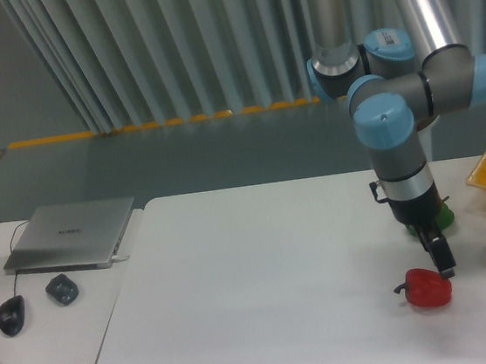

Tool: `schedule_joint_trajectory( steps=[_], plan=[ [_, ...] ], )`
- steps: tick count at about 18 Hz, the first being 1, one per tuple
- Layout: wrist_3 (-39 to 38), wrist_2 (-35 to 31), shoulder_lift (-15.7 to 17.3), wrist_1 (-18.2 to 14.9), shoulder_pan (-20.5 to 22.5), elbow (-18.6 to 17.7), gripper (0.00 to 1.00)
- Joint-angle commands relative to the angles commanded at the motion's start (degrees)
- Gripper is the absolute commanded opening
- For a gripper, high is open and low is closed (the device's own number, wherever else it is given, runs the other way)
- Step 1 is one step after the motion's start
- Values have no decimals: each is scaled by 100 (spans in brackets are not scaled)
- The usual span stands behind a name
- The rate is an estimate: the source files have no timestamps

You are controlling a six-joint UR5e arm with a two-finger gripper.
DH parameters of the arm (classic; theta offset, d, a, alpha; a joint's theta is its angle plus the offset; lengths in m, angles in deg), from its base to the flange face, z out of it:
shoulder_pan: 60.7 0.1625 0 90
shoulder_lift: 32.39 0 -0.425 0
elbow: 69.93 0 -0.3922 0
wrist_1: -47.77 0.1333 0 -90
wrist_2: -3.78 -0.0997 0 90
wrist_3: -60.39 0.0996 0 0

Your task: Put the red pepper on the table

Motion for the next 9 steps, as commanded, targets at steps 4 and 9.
schedule_joint_trajectory(
  steps=[4, 9],
  plan=[
    [53, 245, 18, -1388, 351, 606, 100],
    [843, 659, 35, -1804, 704, 809, 100]
  ],
)
